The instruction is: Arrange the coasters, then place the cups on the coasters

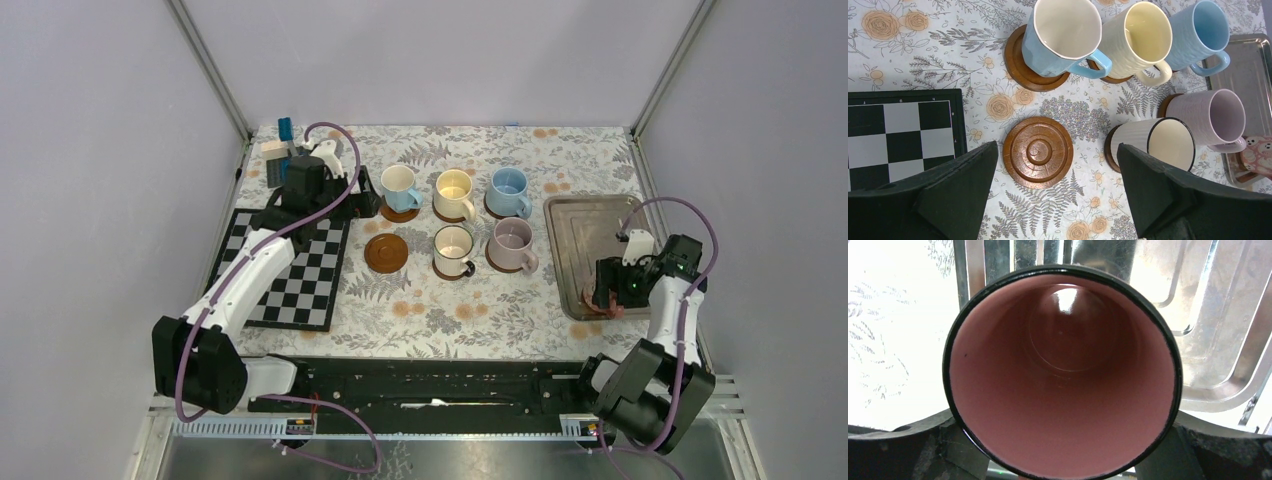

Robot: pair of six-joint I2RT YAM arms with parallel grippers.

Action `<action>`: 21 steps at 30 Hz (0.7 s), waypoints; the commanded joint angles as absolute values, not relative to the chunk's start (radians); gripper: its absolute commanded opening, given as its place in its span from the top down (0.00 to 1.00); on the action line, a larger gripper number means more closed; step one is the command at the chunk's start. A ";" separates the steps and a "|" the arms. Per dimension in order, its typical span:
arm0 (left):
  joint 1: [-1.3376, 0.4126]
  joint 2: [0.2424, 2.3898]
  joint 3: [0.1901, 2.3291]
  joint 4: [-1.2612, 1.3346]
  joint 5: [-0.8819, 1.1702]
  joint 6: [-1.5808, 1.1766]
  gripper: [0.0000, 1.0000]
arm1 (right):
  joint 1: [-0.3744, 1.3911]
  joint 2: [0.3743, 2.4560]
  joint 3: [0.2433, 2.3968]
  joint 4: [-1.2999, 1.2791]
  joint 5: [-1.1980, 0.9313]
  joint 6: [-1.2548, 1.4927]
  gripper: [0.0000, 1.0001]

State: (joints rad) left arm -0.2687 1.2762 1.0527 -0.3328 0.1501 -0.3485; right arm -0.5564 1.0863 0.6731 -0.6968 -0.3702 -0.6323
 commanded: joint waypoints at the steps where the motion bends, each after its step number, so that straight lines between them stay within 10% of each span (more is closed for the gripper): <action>1: -0.262 1.280 1.054 -0.276 0.138 -0.351 0.01 | -0.547 1.164 0.644 -0.604 -0.395 -0.585 0.11; 21: -0.253 1.292 1.058 -0.278 0.138 -0.353 0.01 | -0.474 1.284 0.712 -0.531 -0.295 -0.525 0.24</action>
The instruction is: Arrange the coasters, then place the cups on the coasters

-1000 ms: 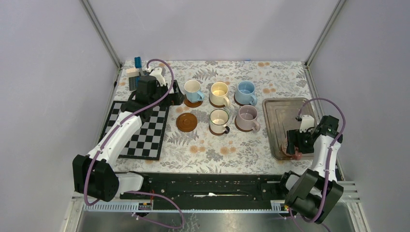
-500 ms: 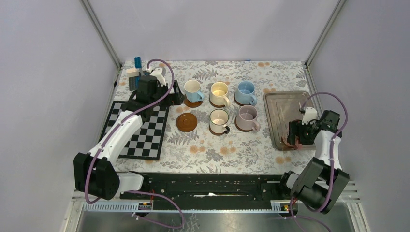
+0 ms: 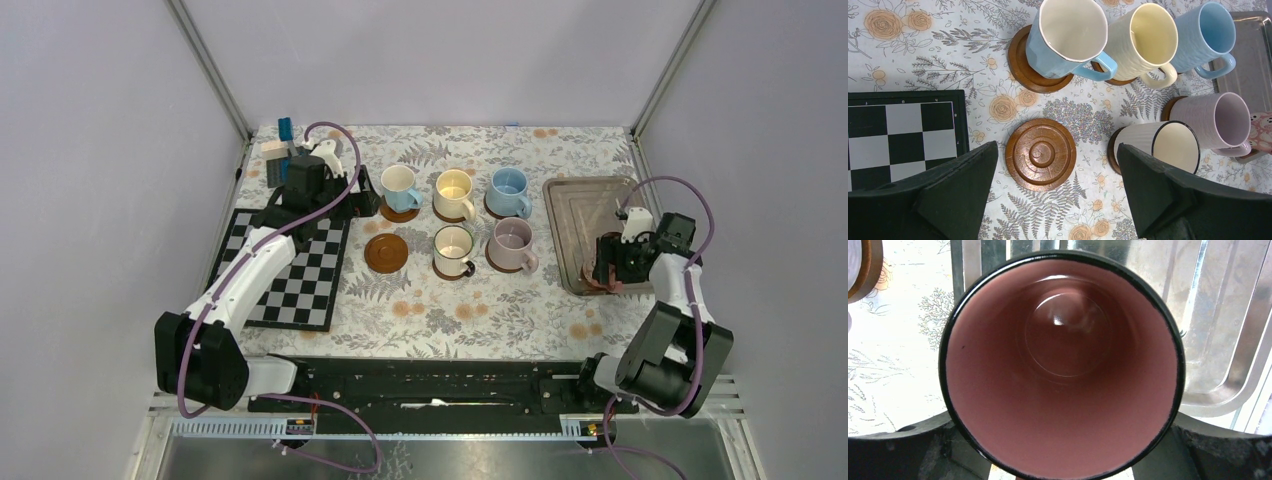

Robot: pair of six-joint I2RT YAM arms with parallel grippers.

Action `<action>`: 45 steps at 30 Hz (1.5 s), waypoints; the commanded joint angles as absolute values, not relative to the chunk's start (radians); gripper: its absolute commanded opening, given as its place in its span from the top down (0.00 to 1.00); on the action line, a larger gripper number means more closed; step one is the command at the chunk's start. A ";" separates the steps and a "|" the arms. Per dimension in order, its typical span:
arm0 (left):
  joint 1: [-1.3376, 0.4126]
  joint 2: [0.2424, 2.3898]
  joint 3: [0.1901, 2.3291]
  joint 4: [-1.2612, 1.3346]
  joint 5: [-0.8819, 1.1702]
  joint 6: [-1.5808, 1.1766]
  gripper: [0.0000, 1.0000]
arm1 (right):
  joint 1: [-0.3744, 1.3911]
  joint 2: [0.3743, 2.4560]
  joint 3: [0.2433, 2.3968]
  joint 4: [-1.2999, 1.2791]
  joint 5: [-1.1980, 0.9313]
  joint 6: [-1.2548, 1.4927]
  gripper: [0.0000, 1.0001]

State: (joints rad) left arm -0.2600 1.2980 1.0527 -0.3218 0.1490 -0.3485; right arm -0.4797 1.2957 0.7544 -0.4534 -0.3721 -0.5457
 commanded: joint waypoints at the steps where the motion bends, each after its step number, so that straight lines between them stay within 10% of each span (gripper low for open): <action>1: -0.253 1.291 1.057 -0.278 0.140 -0.354 0.01 | -0.474 1.262 0.705 -0.534 -0.293 -0.533 0.26; 15: -0.250 1.280 1.049 -0.274 0.144 -0.357 0.01 | -0.476 1.193 0.696 -0.595 -0.249 -0.549 0.06; 32: -0.241 1.276 1.037 -0.267 0.151 -0.360 0.01 | -0.477 1.081 0.693 -0.553 -0.323 -0.521 0.52; 45: -0.238 1.276 1.036 -0.265 0.155 -0.366 0.01 | -0.477 1.165 0.709 -0.505 -0.328 -0.495 0.57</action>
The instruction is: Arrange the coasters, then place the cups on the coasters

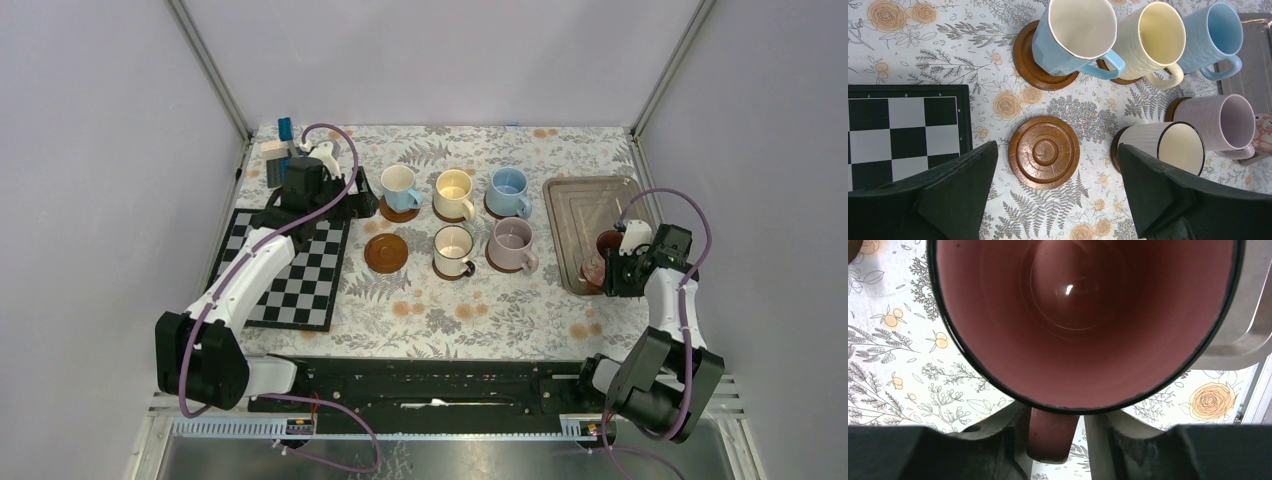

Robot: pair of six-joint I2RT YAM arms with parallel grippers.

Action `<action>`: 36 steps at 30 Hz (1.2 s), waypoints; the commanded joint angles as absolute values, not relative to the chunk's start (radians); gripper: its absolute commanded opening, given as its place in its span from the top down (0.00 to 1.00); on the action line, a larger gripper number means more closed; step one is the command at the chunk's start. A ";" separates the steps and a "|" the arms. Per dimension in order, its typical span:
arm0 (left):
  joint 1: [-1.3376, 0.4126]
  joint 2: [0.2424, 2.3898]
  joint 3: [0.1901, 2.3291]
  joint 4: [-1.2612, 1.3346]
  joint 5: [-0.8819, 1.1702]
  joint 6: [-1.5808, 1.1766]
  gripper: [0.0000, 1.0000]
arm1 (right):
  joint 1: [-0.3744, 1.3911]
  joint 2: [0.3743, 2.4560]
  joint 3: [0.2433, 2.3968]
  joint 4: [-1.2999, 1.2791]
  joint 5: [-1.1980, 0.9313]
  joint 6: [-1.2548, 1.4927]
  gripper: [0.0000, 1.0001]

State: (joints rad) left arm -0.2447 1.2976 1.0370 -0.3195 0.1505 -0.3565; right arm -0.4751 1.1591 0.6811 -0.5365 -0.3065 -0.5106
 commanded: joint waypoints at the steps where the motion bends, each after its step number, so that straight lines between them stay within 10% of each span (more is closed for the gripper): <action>1: -0.236 1.277 1.035 -0.265 0.156 -0.367 0.01 | -0.477 1.164 0.710 -0.498 -0.329 -0.498 0.61; 9: -0.235 1.283 1.035 -0.265 0.160 -0.368 0.01 | -0.477 1.117 0.716 -0.496 -0.316 -0.519 1.00; 36: -0.187 1.310 1.108 -0.337 0.188 -0.377 0.01 | -0.372 1.141 1.219 -0.503 -0.561 -0.402 1.00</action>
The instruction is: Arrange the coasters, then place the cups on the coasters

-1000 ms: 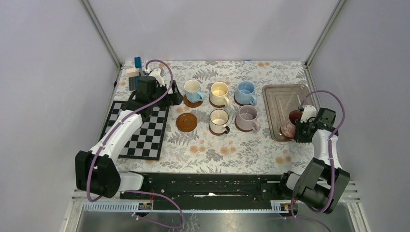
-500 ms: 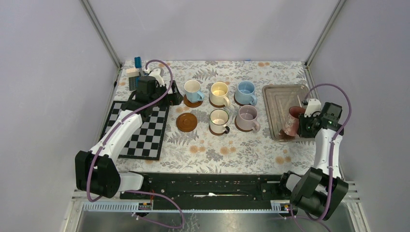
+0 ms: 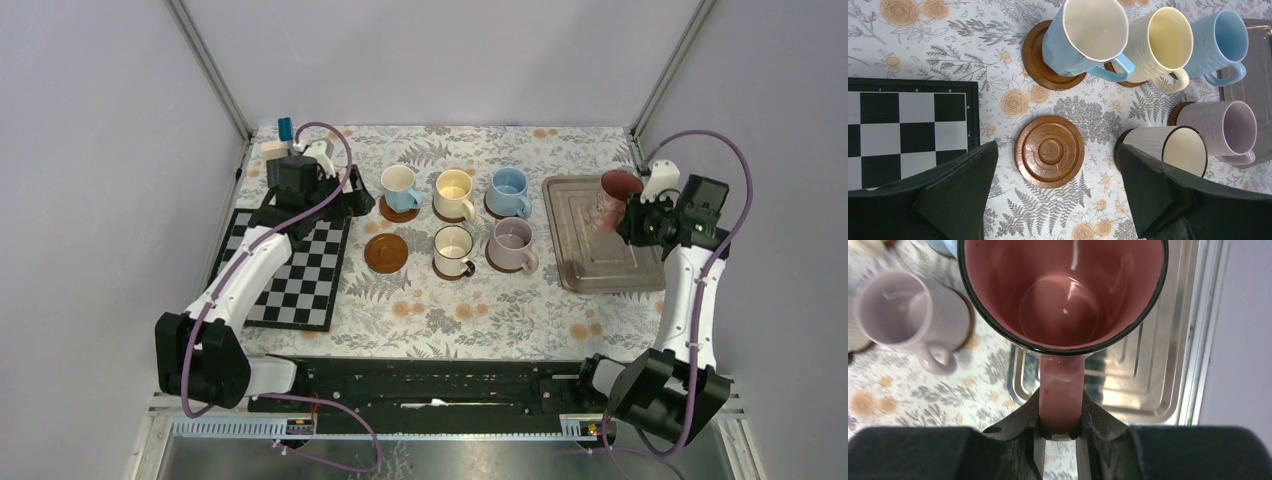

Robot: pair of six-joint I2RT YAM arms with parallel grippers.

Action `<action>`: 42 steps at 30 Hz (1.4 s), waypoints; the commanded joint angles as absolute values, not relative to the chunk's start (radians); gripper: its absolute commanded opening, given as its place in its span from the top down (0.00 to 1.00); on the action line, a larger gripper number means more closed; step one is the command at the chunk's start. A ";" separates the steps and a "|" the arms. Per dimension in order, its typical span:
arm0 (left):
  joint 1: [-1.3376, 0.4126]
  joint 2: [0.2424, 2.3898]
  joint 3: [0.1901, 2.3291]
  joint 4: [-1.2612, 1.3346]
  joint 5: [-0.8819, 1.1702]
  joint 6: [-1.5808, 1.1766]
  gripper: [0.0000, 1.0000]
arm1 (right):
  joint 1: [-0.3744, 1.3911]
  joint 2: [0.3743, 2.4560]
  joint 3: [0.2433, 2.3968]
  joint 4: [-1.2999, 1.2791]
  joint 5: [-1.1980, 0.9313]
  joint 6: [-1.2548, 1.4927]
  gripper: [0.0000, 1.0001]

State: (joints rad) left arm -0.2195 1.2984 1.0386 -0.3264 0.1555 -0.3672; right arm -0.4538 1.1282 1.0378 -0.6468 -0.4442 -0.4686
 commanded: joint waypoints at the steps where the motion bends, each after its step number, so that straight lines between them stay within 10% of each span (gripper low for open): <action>1: -0.177 1.315 1.123 -0.347 0.195 -0.376 0.01 | -0.338 1.152 1.250 -0.505 -0.554 -0.393 1.00; 23: 0.063 1.314 1.217 -0.422 0.251 -0.394 0.01 | 0.631 1.597 1.803 -0.595 -0.205 -0.216 1.00; 42: 0.067 1.363 1.241 -0.432 0.212 -0.354 0.01 | 0.872 1.701 1.577 -0.200 -0.042 -0.101 1.00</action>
